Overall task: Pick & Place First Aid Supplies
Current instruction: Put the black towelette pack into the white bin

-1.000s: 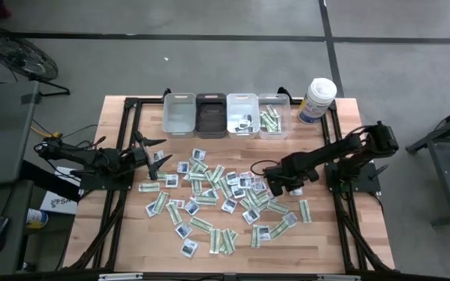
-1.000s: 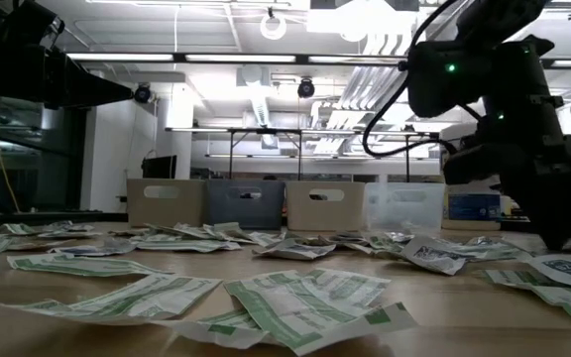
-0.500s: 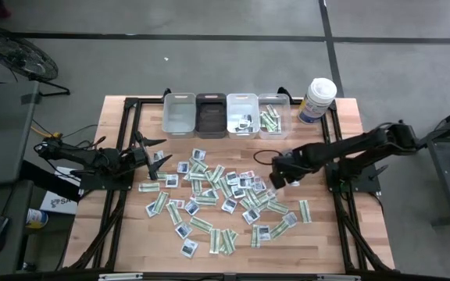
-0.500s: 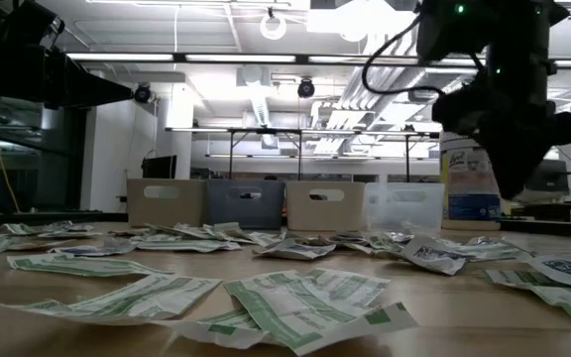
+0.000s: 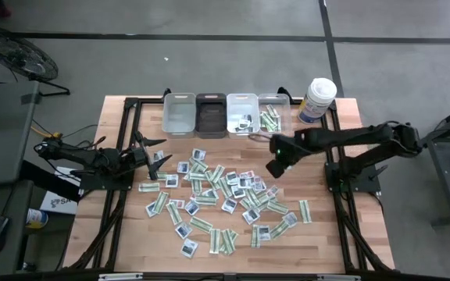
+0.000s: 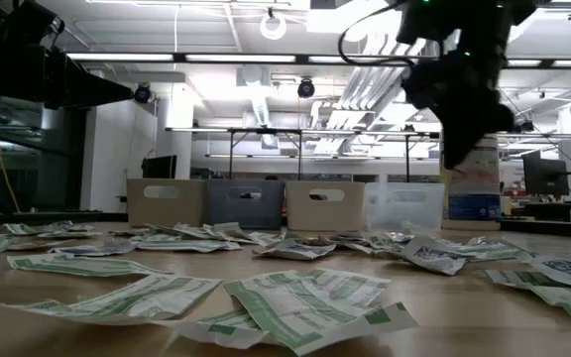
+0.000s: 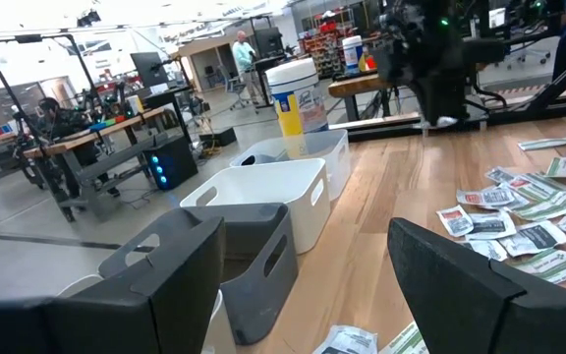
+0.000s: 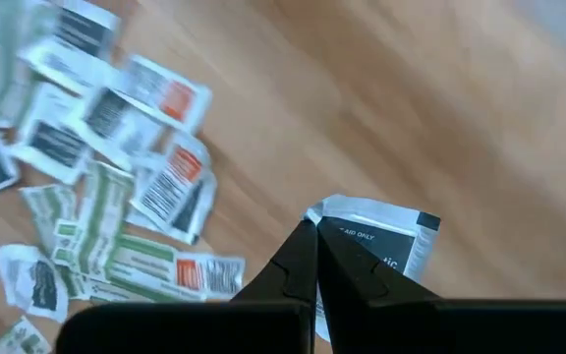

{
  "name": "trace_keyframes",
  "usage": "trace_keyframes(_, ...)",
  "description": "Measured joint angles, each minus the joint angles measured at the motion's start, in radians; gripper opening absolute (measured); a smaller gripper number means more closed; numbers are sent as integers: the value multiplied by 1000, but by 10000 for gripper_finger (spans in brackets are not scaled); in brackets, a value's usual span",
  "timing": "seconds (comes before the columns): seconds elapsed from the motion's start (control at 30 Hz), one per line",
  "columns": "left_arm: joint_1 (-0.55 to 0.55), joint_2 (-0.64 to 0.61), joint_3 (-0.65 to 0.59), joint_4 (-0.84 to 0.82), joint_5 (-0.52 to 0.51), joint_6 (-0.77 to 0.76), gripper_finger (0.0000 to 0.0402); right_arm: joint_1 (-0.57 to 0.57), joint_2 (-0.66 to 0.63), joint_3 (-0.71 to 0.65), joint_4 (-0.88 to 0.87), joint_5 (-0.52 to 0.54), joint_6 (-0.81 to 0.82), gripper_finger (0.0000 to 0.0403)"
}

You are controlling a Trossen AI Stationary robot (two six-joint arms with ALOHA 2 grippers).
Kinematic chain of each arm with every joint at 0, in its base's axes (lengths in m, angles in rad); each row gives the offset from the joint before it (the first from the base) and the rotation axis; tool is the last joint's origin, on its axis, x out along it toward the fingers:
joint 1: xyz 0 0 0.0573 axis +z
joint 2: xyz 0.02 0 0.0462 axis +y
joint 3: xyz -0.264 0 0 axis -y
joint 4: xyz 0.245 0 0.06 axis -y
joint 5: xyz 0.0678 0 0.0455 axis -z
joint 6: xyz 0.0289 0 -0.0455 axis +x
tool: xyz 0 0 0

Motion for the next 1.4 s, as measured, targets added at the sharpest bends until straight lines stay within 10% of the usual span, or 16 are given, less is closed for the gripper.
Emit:
trace_keyframes(0.77, 0, 0, 0, 0, 0, 0, 280, -312, 428, 558, -8, -177, -1433, 0)
trace_keyframes(1.4, 0, 0, 0, 0, 0, 0, 280, -424, 767, 784, 0, -115, -1559, 0)
